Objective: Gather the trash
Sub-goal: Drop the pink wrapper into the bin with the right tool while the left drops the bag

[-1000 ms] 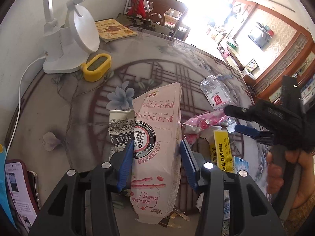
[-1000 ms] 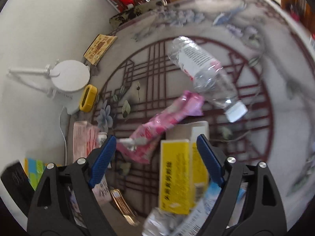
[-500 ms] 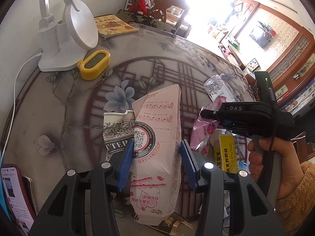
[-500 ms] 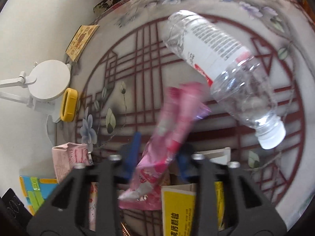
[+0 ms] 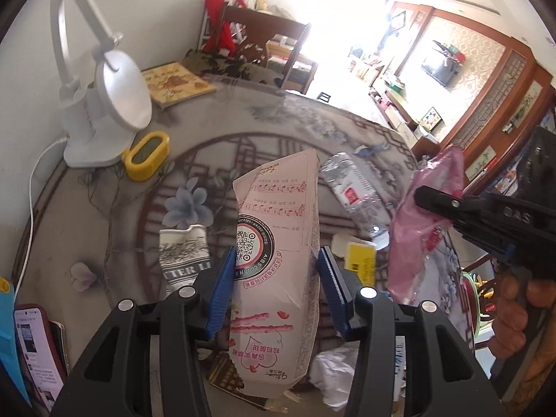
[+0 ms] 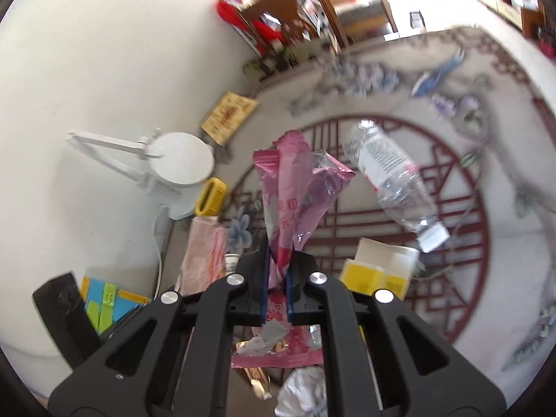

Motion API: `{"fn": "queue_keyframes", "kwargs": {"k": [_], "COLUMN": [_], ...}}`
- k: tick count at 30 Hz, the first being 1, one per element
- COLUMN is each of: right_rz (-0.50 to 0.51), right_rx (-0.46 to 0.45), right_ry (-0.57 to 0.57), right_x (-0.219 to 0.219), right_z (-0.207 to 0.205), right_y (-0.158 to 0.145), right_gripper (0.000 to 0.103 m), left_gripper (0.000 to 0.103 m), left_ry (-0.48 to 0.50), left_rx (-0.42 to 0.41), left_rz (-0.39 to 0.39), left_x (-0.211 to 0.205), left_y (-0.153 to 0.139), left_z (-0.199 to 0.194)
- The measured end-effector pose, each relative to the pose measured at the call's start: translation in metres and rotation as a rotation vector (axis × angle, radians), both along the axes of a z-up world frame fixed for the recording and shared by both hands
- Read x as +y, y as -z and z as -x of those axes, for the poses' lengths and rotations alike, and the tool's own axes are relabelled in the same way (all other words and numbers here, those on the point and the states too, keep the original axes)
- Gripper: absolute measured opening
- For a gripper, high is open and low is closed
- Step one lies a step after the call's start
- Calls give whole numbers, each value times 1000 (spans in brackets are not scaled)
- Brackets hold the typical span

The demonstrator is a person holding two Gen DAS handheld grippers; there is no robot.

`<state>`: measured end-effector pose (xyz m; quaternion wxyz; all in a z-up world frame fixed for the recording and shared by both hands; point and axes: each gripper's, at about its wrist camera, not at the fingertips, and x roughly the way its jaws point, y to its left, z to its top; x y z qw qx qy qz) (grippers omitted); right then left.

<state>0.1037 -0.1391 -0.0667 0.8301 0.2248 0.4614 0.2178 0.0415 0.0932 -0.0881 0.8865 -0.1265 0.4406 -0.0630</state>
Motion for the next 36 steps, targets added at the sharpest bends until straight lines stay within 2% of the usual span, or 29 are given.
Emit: {"fn": "queue_keyframes", "kwargs": {"k": [6,16,28,36], "right_rz": [28,11,17,6], "right_rx": [-65,-69,-54,-41], "right_ry": [47,161,260,292], "right_x": [-32,-99,-200,-259], "right_z": [53,110,150,163], "right_y": [-20,-21,-14,-6], "right_gripper": [8,8,8,8], "left_gripper": [45,45,45,45], "left_ry": [62,170,283,309], "left_rx": [-43,-74,-90,-100], "left_rz": [-9,-10,-20,-36], "left_x": [-32,-102,-211,-269], "left_y": [-19,-34,-44,-46], "left_z": [16,35,51,55]}}
